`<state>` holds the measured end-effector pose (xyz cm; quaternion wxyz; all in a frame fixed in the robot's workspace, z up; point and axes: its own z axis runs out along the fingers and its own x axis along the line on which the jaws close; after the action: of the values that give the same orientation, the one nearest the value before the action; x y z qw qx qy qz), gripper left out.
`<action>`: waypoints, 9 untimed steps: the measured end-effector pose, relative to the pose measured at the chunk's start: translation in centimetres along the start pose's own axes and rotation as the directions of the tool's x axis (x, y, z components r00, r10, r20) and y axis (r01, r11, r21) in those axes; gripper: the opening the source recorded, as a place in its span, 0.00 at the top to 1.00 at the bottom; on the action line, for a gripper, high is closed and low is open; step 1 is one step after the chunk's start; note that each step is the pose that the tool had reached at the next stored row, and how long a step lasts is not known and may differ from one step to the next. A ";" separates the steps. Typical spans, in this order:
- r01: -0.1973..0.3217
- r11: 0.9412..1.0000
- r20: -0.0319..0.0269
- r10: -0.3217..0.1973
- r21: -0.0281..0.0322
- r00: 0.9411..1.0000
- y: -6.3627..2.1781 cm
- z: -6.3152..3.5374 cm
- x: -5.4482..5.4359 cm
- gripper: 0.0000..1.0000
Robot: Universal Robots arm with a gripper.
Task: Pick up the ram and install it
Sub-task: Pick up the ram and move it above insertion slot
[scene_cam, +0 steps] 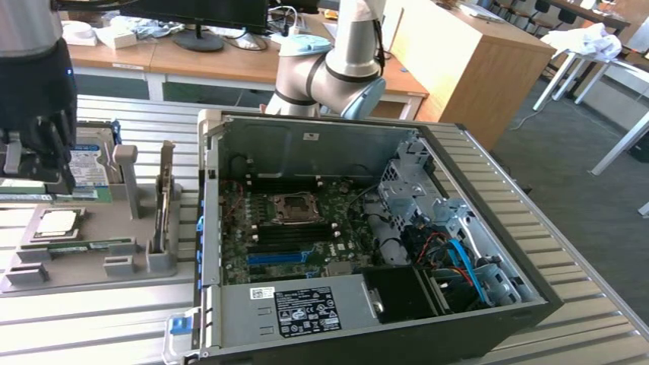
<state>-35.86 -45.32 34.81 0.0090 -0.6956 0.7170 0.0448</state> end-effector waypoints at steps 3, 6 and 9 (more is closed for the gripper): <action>-0.005 1.000 0.000 0.005 0.000 1.000 0.03 -0.50 0.0 0.89; -0.010 1.000 0.001 0.010 0.001 1.000 0.06 -1.06 -0.1 0.89; -0.013 1.000 0.001 0.013 0.001 1.000 0.09 -1.64 -0.1 0.89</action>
<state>-35.86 -45.32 36.46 0.0094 -0.6907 0.7217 0.0447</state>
